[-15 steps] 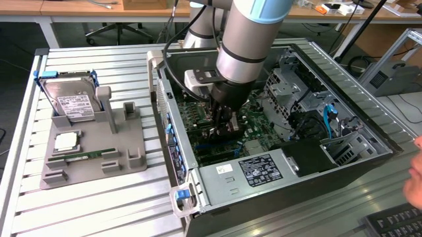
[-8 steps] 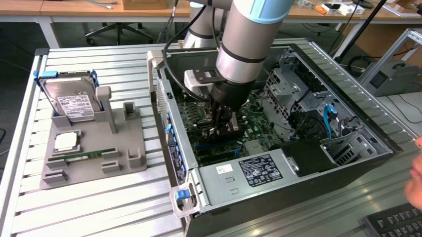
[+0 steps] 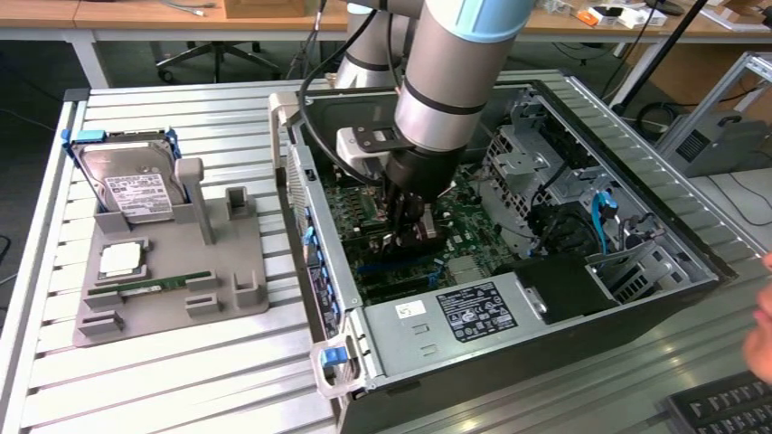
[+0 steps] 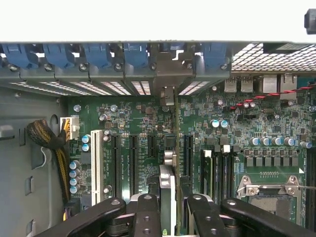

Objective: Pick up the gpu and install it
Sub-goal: 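Insert the gpu into the slot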

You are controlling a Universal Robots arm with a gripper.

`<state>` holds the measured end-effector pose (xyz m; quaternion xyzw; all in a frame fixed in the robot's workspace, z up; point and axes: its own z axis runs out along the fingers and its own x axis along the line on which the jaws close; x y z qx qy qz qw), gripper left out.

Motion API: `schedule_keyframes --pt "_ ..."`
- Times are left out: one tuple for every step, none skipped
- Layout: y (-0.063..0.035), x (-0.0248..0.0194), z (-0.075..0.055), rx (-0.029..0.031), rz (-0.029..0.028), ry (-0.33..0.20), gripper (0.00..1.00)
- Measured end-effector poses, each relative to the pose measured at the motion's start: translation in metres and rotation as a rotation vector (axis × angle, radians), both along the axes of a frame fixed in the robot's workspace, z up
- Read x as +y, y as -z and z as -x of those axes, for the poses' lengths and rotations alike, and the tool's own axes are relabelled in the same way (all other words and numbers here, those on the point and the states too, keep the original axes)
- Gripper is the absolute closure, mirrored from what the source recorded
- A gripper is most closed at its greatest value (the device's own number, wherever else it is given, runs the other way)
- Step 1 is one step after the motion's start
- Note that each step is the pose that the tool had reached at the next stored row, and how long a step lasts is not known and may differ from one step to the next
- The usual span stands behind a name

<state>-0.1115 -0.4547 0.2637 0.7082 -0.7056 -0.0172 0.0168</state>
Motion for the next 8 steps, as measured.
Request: schedule_keyframes --pt "0.0001 0.0001 0.0000 0.0000 0.0000 -0.001 0.74" --pt "0.0001 0.0002 0.0000 0.0001 0.0001 -0.002 0.74" --pt "0.0001 0.0002 0.0000 0.0001 0.0002 -0.003 0.74" --pt "0.0003 0.0002 0.0000 0.0001 0.0002 -0.003 0.74" --pt "0.0006 0.0002 0.0000 0.0000 0.0000 -0.003 0.74" --pt "0.0011 0.0003 0.0000 -0.0001 -0.0002 -0.003 0.74" --pt "0.0016 0.0003 0.0000 -0.0001 -0.0002 -0.003 0.74" --pt "0.0024 0.0002 0.0000 0.0001 0.0002 -0.003 0.74"
